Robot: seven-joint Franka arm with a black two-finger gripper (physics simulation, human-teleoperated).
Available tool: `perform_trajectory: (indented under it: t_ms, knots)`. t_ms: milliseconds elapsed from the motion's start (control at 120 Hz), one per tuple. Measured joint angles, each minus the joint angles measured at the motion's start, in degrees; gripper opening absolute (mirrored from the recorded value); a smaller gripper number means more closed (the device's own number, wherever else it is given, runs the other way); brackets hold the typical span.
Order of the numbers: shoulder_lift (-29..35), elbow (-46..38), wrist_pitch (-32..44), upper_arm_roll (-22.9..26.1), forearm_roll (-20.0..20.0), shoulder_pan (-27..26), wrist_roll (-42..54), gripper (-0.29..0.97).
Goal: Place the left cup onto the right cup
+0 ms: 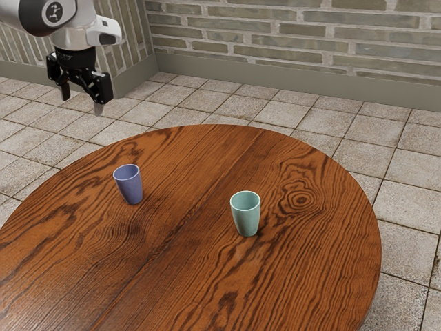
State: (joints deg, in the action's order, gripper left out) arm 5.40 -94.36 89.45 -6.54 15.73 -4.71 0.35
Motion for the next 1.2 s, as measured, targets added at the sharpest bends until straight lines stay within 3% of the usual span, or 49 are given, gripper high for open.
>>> perform_trajectory:
  t_ms: [708,1008,1200]
  knots:
    - [-3.2,-4.5,3.8,-0.1,-0.1,2.7,-0.2,0.68]
    - [-7.8,-6.7,8.6,-0.1,-8.2,3.8,-0.3,0.68]
    - [-10.5,-8.0,12.2,-0.1,-11.1,8.2,-0.2,0.68]
